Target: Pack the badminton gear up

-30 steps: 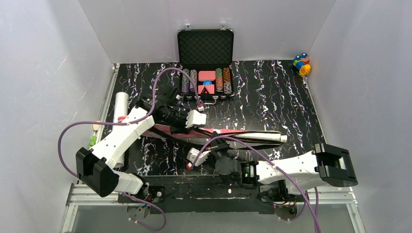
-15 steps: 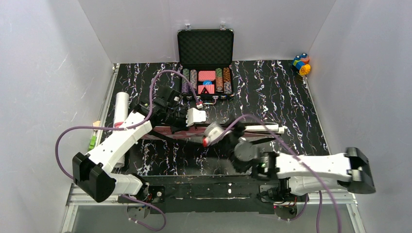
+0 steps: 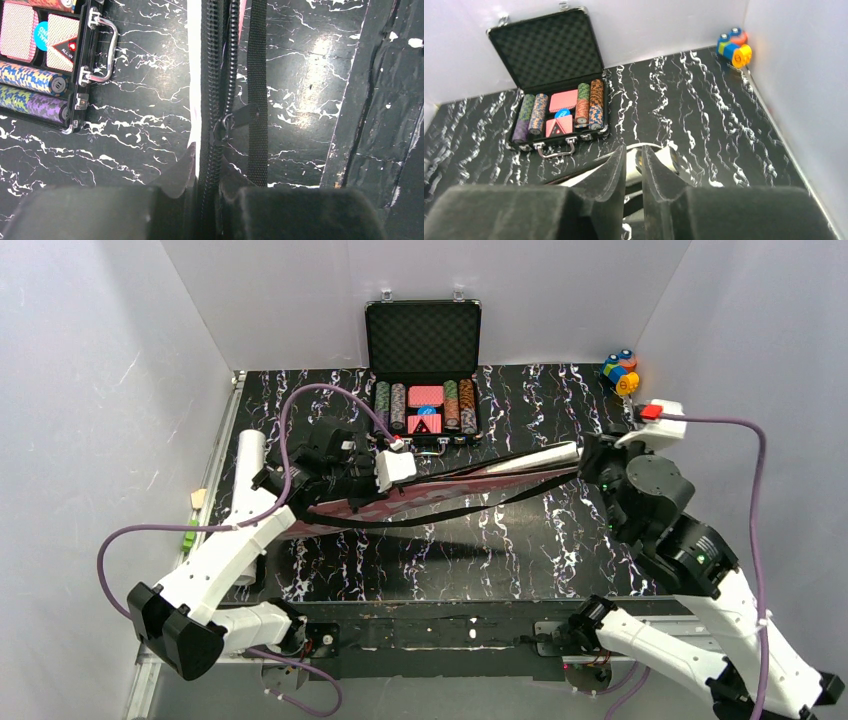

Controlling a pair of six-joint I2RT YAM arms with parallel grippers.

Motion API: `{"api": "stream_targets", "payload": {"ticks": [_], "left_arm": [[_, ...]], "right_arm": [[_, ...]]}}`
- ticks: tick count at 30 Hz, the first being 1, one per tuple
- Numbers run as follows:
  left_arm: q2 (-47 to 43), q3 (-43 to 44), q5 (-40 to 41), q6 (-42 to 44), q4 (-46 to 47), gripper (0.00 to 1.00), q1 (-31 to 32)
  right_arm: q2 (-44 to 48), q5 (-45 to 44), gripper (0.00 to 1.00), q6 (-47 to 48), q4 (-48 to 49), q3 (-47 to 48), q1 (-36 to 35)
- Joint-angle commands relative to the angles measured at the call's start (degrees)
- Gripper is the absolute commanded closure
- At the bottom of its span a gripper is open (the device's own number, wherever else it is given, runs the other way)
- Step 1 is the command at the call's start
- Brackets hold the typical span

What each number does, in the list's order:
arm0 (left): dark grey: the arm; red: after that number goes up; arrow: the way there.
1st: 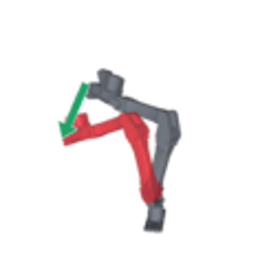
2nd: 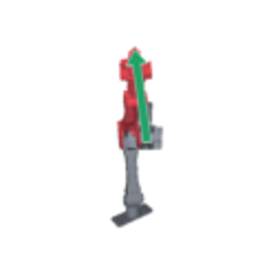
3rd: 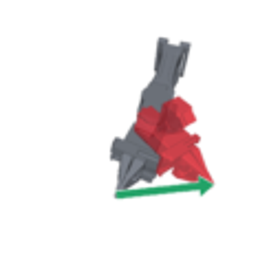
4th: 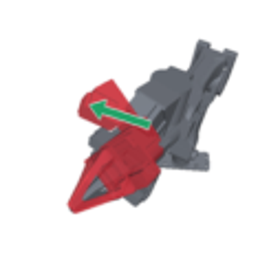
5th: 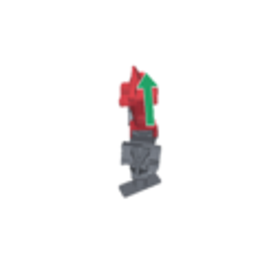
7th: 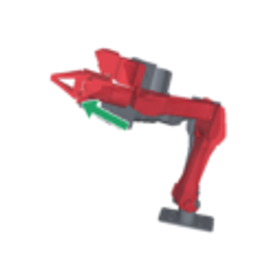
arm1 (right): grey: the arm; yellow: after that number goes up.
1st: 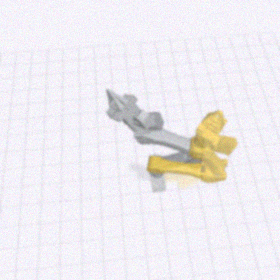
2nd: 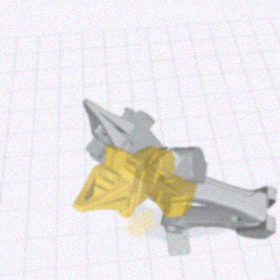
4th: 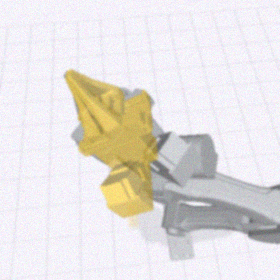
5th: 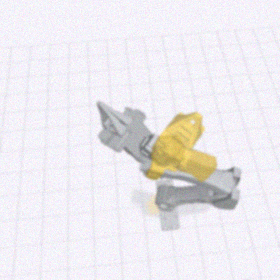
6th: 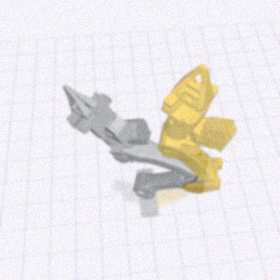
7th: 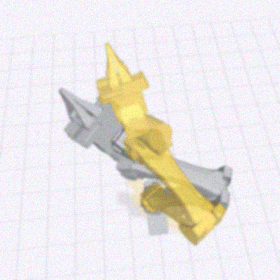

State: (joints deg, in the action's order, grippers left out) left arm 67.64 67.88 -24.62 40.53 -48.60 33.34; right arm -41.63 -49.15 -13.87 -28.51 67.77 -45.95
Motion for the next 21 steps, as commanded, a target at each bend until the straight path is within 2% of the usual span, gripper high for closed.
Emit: {"api": "stream_targets", "payload": {"ticks": [1,4,5,9,13,19,21], "left_arm": [[-4.6,3.1,-2.7,-3.2,4.0,1.0,-0.2],[-5.8,3.0,-2.7,-3.7,3.4,1.0,-0.4],[-6.2,2.9,-2.6,-3.7,3.4,1.0,-0.4],[-7.7,2.6,-2.3,-3.8,3.0,1.0,-0.6],[-8.8,2.0,-2.5,-3.5,2.2,1.0,-0.6],[-9.7,1.6,-2.8,-3.6,2.4,1.0,-0.6],[-10.0,1.4,-2.8,-3.6,2.5,1.0,-0.6]], "right_arm": [[2.0,3.5,0.82,-12.5,-8.2,3.4,6.1],[1.8,9.0,0.98,-17.0,-11.0,3.4,12.0],[1.6,11.3,0.99,-18.5,-11.6,3.1,14.4],[1.0,21.1,0.99,-22.3,-11.7,1.5,24.7],[0.2,26.5,0.99,-24.1,-10.0,1.7,31.4],[-4.1,44.3,0.99,-28.7,-8.4,1.8,43.2],[-4.8,48.1,0.99,-29.9,-7.4,1.3,45.2]]}}
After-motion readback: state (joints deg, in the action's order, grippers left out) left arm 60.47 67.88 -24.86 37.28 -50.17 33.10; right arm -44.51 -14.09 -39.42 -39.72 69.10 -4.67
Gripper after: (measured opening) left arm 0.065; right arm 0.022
